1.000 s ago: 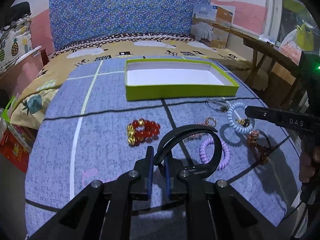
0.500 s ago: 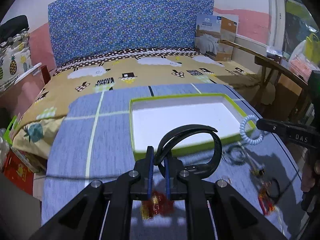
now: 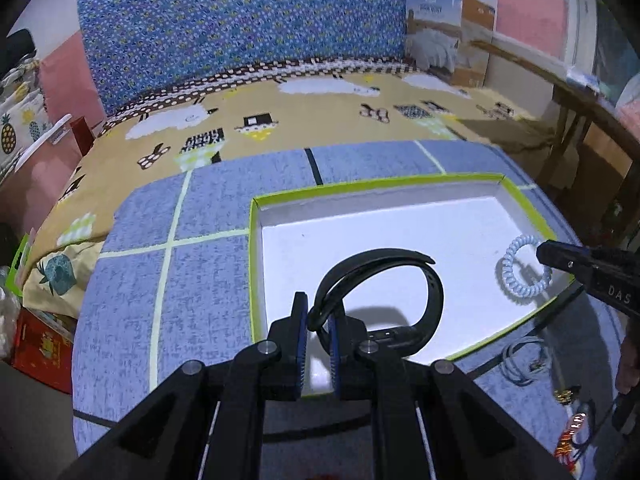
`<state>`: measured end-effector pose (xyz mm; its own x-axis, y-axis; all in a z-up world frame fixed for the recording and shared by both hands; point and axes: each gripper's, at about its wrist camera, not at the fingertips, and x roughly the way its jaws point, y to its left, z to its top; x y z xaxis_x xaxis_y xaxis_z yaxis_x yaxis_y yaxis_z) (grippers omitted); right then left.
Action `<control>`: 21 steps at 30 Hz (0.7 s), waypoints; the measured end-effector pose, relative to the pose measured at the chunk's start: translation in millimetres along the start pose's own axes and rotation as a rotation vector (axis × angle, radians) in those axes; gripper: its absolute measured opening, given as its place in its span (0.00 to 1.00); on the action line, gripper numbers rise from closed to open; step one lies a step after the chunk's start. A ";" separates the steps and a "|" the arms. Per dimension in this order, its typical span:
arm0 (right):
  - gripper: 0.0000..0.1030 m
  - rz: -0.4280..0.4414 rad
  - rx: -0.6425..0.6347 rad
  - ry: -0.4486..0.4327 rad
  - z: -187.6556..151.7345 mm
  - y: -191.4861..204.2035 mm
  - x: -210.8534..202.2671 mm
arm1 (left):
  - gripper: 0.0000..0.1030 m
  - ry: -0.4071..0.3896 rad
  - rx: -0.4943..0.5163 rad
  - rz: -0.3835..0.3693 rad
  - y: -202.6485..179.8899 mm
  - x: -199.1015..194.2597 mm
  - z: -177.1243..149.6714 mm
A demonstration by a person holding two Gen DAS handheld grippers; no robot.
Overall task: Organize jewelry
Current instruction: 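Carry the watch band into the green box with the left tool while the right tool drops the coil tie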
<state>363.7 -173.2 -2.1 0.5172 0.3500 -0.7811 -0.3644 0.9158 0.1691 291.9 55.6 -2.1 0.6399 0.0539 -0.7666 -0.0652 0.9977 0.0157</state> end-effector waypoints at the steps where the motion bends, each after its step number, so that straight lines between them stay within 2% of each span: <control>1: 0.09 -0.004 -0.001 0.006 -0.5 -0.7 2.2 | 0.10 0.018 0.005 -0.003 -0.9 4.2 -0.5; 7: 0.09 -0.026 -0.002 0.038 -2.0 -5.1 11.5 | 0.10 0.087 0.016 -0.008 -4.5 20.9 -5.3; 12: 0.09 -0.023 -0.007 0.053 -1.5 -5.4 15.2 | 0.11 0.084 0.016 -0.024 -5.9 21.3 -3.6; 17: 0.23 -0.006 -0.013 0.039 -2.2 -2.7 12.0 | 0.12 0.085 0.020 -0.029 -5.6 23.1 -2.1; 21: 0.24 0.007 -0.021 0.018 -3.0 1.5 5.8 | 0.16 0.084 0.018 -0.041 -4.9 22.7 -1.6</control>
<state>363.8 -170.5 -8.2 0.5003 0.3522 -0.7909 -0.3838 0.9091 0.1621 305.5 51.9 -20.7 0.5749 0.0106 -0.8182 -0.0261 0.9996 -0.0054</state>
